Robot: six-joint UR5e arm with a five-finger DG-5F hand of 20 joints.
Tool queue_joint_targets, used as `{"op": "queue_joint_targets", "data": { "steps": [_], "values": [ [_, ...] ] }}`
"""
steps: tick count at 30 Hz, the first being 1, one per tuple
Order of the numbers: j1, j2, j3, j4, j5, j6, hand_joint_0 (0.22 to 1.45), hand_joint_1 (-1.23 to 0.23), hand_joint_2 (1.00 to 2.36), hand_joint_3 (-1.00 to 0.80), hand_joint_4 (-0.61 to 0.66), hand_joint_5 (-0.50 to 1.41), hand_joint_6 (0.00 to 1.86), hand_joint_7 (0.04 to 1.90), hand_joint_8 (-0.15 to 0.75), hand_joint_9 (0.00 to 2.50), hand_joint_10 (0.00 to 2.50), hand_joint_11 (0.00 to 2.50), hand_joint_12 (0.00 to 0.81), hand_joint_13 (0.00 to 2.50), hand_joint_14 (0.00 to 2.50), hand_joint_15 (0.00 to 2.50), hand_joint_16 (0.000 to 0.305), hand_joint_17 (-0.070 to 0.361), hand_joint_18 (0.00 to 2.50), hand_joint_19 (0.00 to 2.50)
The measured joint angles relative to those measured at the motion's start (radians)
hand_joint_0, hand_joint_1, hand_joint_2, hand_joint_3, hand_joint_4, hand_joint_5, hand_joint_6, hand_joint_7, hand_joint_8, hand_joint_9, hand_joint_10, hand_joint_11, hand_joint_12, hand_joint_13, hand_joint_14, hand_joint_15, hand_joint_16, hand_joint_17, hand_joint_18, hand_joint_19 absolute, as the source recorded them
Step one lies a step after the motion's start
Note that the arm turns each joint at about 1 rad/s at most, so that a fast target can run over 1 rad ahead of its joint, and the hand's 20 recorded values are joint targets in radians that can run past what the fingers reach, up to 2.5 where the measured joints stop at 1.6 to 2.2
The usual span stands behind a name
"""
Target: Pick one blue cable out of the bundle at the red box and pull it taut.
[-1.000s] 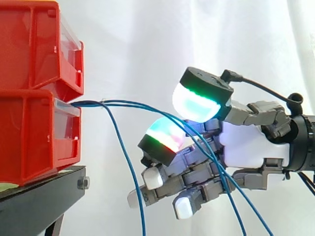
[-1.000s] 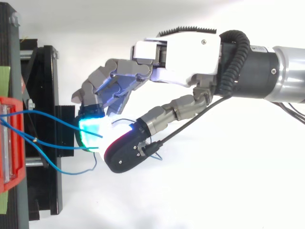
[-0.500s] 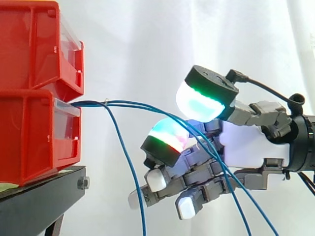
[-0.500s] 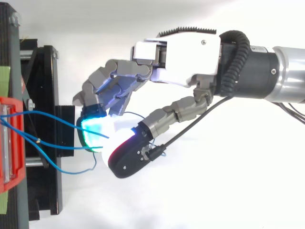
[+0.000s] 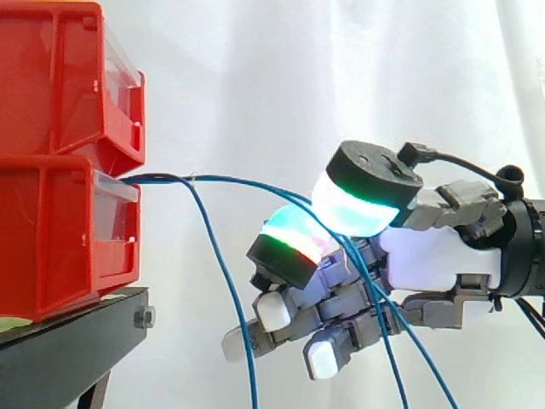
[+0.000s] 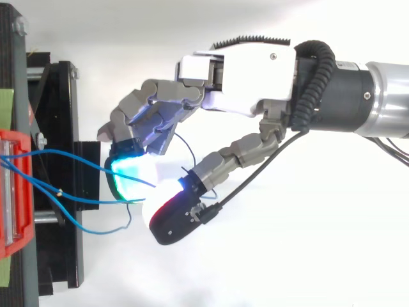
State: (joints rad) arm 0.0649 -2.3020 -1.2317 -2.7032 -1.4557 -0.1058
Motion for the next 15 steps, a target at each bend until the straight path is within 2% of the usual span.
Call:
{"op": "queue_joint_targets", "data": {
  "steps": [4, 8, 9, 11, 12, 15],
  "values": [
    [0.0, 0.0, 0.0, -0.001, 0.0, 0.0, 0.68, -1.04, 1.0, -0.5, 0.2, -0.16, 0.89, 1.03, 0.322, 0.69, 0.01, 0.66, 0.391, 0.39, 0.01, 0.19, 0.059, 0.132, 0.75, 0.47],
    [0.0, 0.0, 0.0, -0.001, 0.0, 0.0, 0.59, -0.98, 1.0, -0.5, 0.2, -0.16, 0.88, 1.0, 0.324, 0.69, 0.01, 0.67, 0.393, 0.39, 0.01, 0.21, 0.06, 0.134, 0.75, 0.5],
    [0.0, 0.0, 0.0, 0.0, 0.0, 0.0, 0.54, -0.91, 1.0, -0.5, 0.21, -0.16, 0.88, 1.0, 0.343, 0.72, 0.01, 0.66, 0.404, 0.4, 0.01, 0.21, 0.061, 0.138, 0.76, 0.5],
    [0.001, 0.0, 0.0, 0.0, 0.0, 0.0, 0.53, -0.86, 1.0, -0.5, 0.21, -0.15, 0.87, 1.01, 0.345, 0.74, 0.01, 0.65, 0.407, 0.41, 0.01, 0.21, 0.062, 0.139, 0.77, 0.51],
    [0.001, 0.0, 0.0, 0.0, 0.0, 0.0, 0.52, -0.76, 1.0, -0.5, 0.21, -0.14, 0.87, 1.02, 0.357, 0.77, 0.01, 0.65, 0.411, 0.42, 0.01, 0.21, 0.063, 0.141, 0.78, 0.52],
    [0.001, 0.0, 0.0, 0.0, 0.0, 0.0, 0.56, -0.68, 1.0, -0.5, 0.2, -0.13, 0.86, 1.06, 0.35, 0.8, 0.01, 0.66, 0.406, 0.44, 0.01, 0.22, 0.061, 0.138, 0.8, 0.54]
  ]
}}
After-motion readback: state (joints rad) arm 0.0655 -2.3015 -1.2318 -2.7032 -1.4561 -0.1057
